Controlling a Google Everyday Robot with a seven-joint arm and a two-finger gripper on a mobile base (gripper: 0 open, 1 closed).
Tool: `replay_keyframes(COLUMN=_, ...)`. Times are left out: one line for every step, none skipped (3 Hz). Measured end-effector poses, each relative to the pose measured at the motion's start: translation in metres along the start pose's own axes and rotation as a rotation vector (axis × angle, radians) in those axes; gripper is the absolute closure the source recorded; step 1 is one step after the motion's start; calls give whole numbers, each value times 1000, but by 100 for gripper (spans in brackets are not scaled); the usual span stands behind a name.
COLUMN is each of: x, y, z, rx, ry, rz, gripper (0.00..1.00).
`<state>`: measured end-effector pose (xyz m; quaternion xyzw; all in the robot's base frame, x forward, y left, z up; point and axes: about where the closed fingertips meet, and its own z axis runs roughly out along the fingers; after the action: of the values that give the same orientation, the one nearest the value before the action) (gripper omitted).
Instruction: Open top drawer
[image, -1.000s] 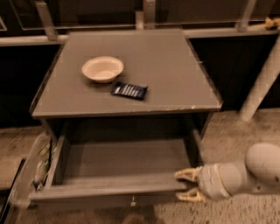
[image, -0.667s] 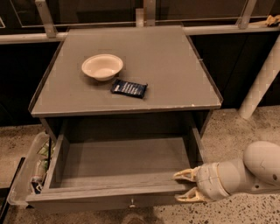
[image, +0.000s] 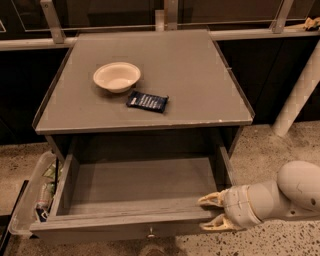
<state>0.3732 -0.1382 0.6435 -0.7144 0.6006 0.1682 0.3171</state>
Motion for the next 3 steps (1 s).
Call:
replay_keyframes(x=4, y=20, z=-7, rx=-4, ry=-29, rz=-34, gripper=13)
replay_keyframes(x=8, y=87, z=-17, rx=-6, ry=-70, rz=-73, gripper=15)
replay_keyframes(x=27, y=189, z=-33, rx=-10, ry=-80, rz=-56, gripper=38)
